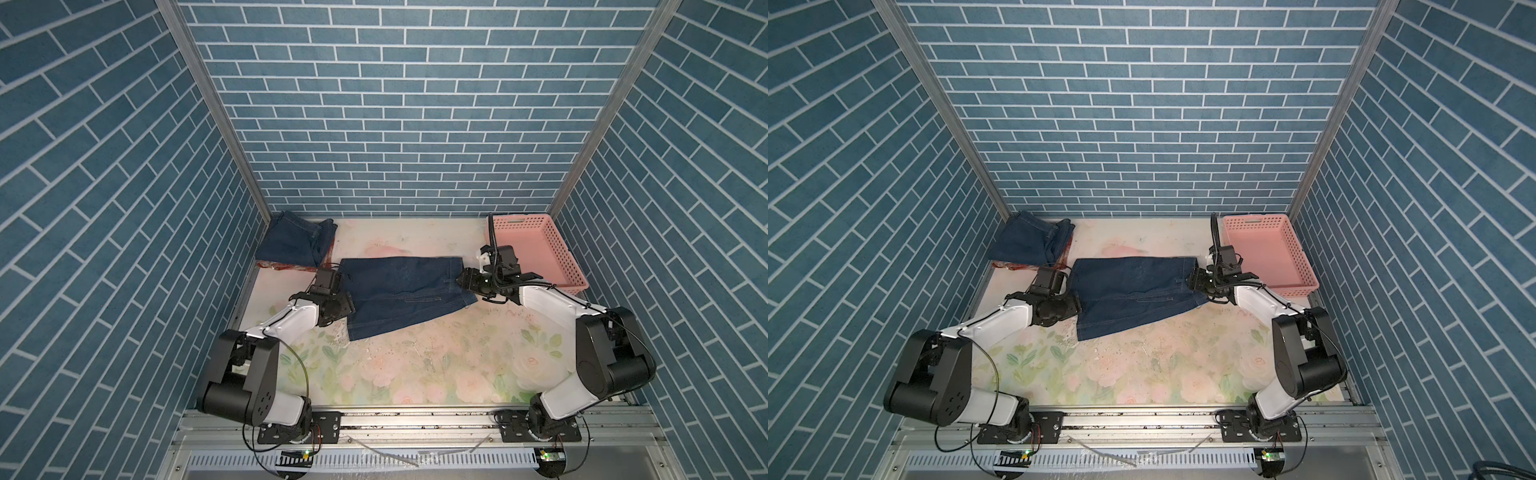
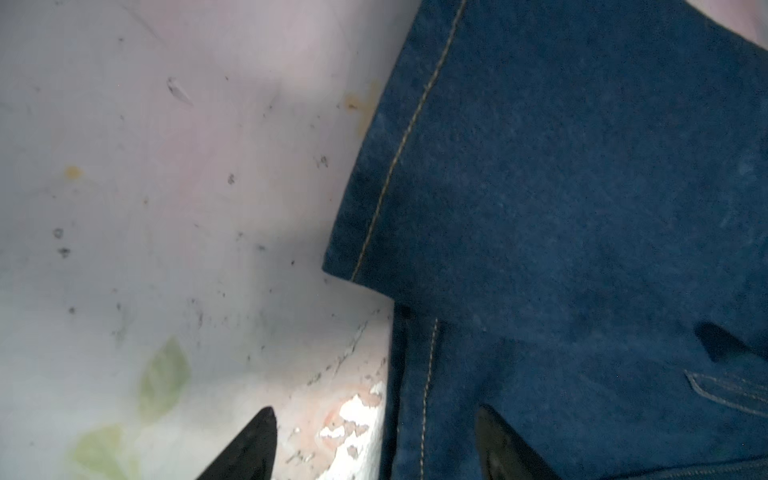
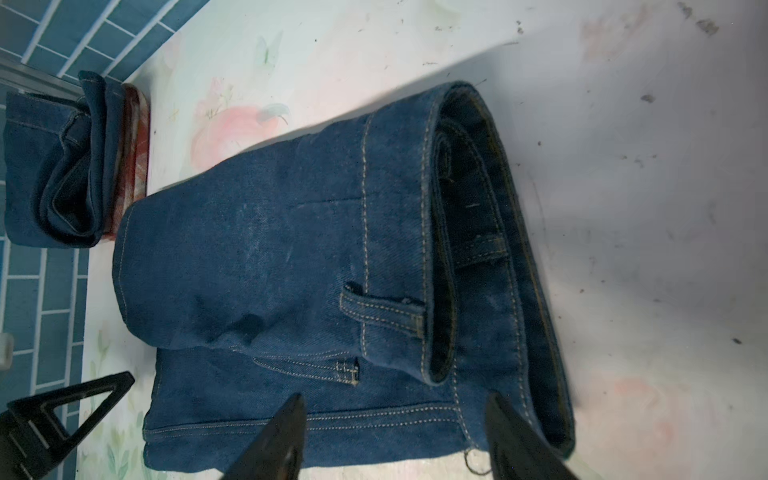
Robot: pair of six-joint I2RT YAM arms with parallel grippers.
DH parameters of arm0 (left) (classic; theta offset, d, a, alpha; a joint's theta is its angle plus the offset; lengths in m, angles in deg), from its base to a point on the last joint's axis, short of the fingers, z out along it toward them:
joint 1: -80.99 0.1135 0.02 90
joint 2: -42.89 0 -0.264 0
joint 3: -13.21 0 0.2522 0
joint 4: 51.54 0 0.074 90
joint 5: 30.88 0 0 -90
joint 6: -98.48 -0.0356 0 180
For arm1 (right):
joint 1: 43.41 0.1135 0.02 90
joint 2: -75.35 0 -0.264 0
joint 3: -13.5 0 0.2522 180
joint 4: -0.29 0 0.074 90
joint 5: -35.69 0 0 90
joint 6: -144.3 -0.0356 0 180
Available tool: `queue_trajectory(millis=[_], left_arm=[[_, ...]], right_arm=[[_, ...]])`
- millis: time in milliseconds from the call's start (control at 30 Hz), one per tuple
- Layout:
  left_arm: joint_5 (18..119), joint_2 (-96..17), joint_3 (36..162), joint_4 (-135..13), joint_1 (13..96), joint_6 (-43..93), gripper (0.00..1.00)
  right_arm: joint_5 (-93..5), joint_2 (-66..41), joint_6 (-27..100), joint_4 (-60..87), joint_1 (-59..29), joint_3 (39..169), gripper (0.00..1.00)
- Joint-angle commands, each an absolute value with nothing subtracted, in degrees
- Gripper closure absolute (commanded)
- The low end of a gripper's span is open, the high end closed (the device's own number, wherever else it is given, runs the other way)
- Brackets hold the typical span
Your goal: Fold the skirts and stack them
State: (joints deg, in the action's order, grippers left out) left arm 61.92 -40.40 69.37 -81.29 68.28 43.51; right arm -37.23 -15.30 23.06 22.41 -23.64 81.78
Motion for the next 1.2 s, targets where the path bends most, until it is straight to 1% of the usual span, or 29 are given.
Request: queue_trajectory(millis=[0, 200, 300, 333, 467, 533, 600, 700, 733, 767, 800, 1167], left_arm=[[61.58, -42.27, 69.65, -76.41, 69.96, 42.39, 0.23], [61.85, -46.56, 71.73, -73.02, 71.2, 40.19, 0.23], [61.67, -49.18, 73.26, -71.39, 71.33, 38.94, 0.25], [61.82, -50.17, 73.99, -71.2, 71.33, 38.66, 0.26], [63.02, -52.83, 75.54, -69.11, 71.33, 37.71, 0.39], [63.67, -53.9, 76.22, -68.43, 71.33, 37.25, 0.48], [64.18, -54.59, 76.95, -68.37, 71.33, 36.72, 0.64], [64.41, -54.54, 78.05, -69.05, 71.33, 36.26, 0.94], [64.42, -54.3, 78.73, -69.66, 71.33, 36.0, 1.0], [64.46, -54.05, 79.49, -70.43, 71.33, 35.73, 1.0], [64.51, -53.68, 80.28, -71.31, 71.33, 35.5, 1.0], [65.49, -48.6, 87.01, -78.46, 71.25, 34.61, 1.0]], right_arm=[[-35.99, -17.85, 23.19, 22.1, -22.66, 82.14, 0.36], [-34.83, -20.01, 22.5, 19.63, -22.24, 81.91, 0.43], [-34.44, -20.63, 22.23, 18.7, -21.96, 81.81, 0.47], [-34.44, -20.78, 22.27, 18.56, -21.88, 81.84, 0.48], [-34.73, -21.06, 22.22, 17.53, -21.7, 81.24, 0.56], [-34.79, -21.6, 22.29, 16.9, -21.7, 81.02, 0.59], [-35.05, -21.96, 22.42, 16.23, -21.67, 81.03, 0.65], [-35.61, -22.13, 22.4, 15.28, -21.7, 81.29, 0.82], [-35.86, -22.17, 22.4, 15.28, -21.67, 81.6, 0.89], [-36.08, -22.09, 22.39, 15.33, -21.7, 81.95, 0.96], [-36.42, -21.95, 22.23, 15.45, -21.77, 82.38, 1.0], [-37.28, -20.83, 22.89, 19.46, -24.74, 91.27, 1.0]])
